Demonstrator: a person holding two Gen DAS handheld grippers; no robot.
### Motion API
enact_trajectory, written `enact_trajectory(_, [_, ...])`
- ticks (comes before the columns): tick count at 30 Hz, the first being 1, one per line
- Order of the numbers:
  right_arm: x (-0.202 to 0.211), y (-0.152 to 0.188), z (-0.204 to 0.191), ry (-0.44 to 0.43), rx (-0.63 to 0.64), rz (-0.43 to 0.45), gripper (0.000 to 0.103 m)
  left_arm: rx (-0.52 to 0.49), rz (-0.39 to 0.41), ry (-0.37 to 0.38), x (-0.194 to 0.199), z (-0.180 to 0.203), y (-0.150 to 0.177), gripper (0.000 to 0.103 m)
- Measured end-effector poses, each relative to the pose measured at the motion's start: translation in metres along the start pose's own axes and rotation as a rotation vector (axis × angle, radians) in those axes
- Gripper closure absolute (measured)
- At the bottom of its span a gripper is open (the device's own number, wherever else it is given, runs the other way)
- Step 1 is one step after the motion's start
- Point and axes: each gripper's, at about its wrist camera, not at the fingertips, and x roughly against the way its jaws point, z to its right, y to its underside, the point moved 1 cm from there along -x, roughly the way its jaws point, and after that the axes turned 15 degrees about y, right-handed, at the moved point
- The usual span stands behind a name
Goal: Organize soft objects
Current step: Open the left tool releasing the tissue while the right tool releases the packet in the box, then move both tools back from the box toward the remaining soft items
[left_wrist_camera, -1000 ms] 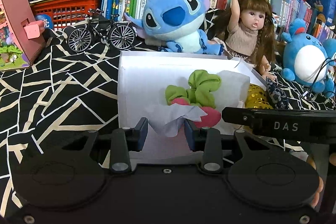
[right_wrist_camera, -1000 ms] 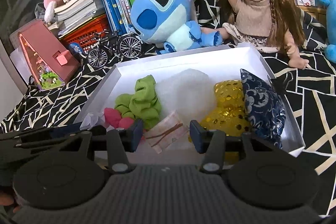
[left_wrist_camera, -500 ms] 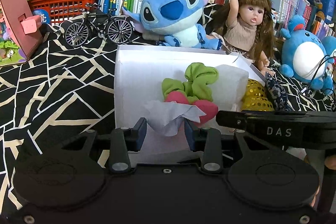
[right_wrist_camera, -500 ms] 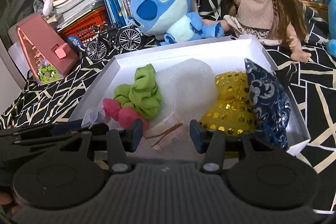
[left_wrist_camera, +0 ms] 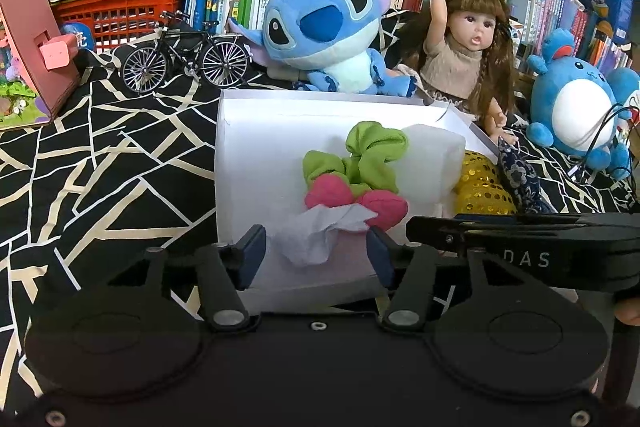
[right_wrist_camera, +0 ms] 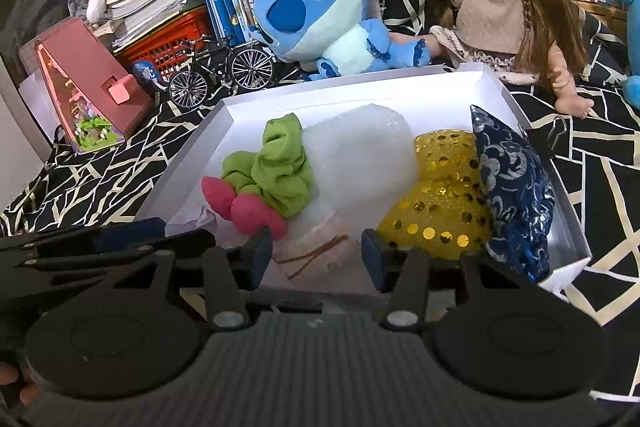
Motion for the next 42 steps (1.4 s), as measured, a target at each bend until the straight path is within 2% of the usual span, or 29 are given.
enact_trajectory(3, [0.004, 0.000, 0.002, -0.003, -0.003, 0.005, 0.038, -0.003, 0.008, 0.000, 0.004, 0.001, 0.000, 0.043])
enact_trajectory(11, [0.020, 0.000, 0.006, -0.004, 0.007, 0.042, 0.033, -0.029, 0.042, 0.008, 0.021, 0.009, 0.001, 0.030])
enact_trajectory(17, [0.036, 0.002, 0.011, -0.008, 0.011, 0.084, 0.027, -0.071, 0.074, 0.014, 0.037, 0.020, 0.005, 0.024])
enact_trajectory(21, [0.048, 0.006, 0.012, -0.003, 0.031, 0.114, 0.023, -0.096, 0.084, 0.023, 0.048, 0.027, 0.010, 0.023])
enact_trajectory(31, [0.072, 0.022, 0.015, 0.016, 0.076, 0.174, 0.017, -0.078, 0.100, 0.053, 0.074, 0.032, 0.028, 0.021])
enact_trajectory(42, [0.081, 0.041, 0.025, 0.032, 0.080, 0.183, 0.014, -0.081, 0.126, 0.045, 0.095, 0.034, 0.046, 0.019])
